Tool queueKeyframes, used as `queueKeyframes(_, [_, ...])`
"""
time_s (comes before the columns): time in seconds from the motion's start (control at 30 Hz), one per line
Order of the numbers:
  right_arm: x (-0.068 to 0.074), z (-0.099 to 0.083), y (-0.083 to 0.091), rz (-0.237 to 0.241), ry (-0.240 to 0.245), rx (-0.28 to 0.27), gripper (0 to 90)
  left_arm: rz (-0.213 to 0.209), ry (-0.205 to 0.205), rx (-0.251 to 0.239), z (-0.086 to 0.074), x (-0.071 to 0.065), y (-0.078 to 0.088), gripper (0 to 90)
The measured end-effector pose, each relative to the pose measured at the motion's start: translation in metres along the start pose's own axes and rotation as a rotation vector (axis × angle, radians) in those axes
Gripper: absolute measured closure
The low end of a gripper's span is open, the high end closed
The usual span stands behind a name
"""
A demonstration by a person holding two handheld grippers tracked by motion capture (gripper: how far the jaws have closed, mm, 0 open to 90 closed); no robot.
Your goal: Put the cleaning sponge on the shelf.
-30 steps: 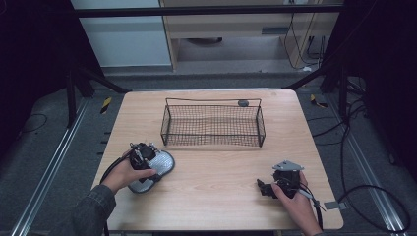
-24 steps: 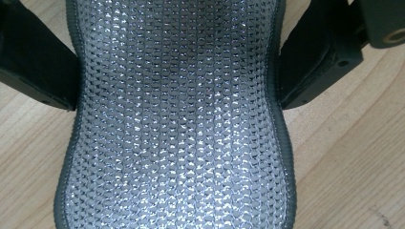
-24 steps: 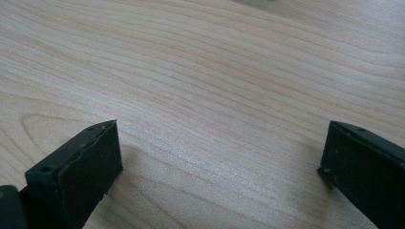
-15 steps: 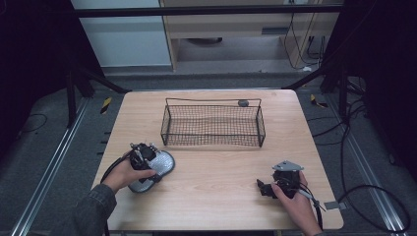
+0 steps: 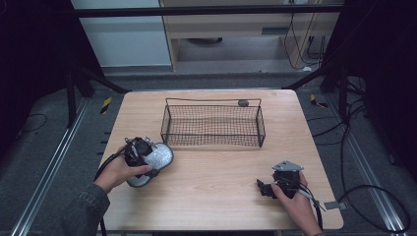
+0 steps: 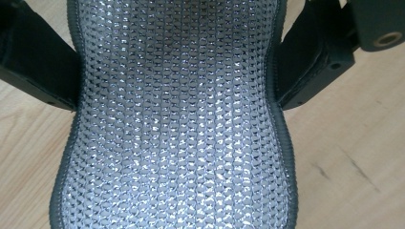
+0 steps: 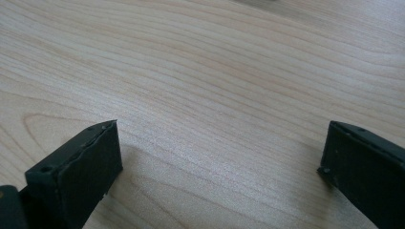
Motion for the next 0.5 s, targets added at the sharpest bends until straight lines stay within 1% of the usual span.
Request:
queueKeyframes(0.13, [0.0,0.0,0.0,0.0,0.0,0.0,0.4,0.022,-0.052,-0.023,0.005,-0.002,0.011,5.4])
queueKeyframes(0.23, [0.0,0.0,0.0,0.0,0.0,0.0,0.4,0.035,-0.096,-0.008,0.007,-0.004,0.016,6.2])
queueKeyframes(0.33, [0.0,0.0,0.0,-0.001,0.0,0.0,0.4,0.045,-0.11,-0.015,0.009,-0.005,0.017,7.5])
queueKeyframes(0.43, [0.0,0.0,0.0,-0.001,-0.001,0.0,0.4,0.053,-0.129,-0.006,0.011,-0.005,0.019,7.9])
queueKeyframes(0.5, [0.0,0.0,0.0,-0.001,0.0,0.0,0.4,0.057,-0.13,-0.016,0.013,-0.006,0.019,7.9])
Point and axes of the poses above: each handheld gripper's, and its own axes: y roughly backward along the jaws, z roughly out of its top, x roughly to its left, the point moved 4 cm from there along -y, roughly forward along the jaws, and after that the axes turned 10 degrees about -y, right-handed, at the moved point
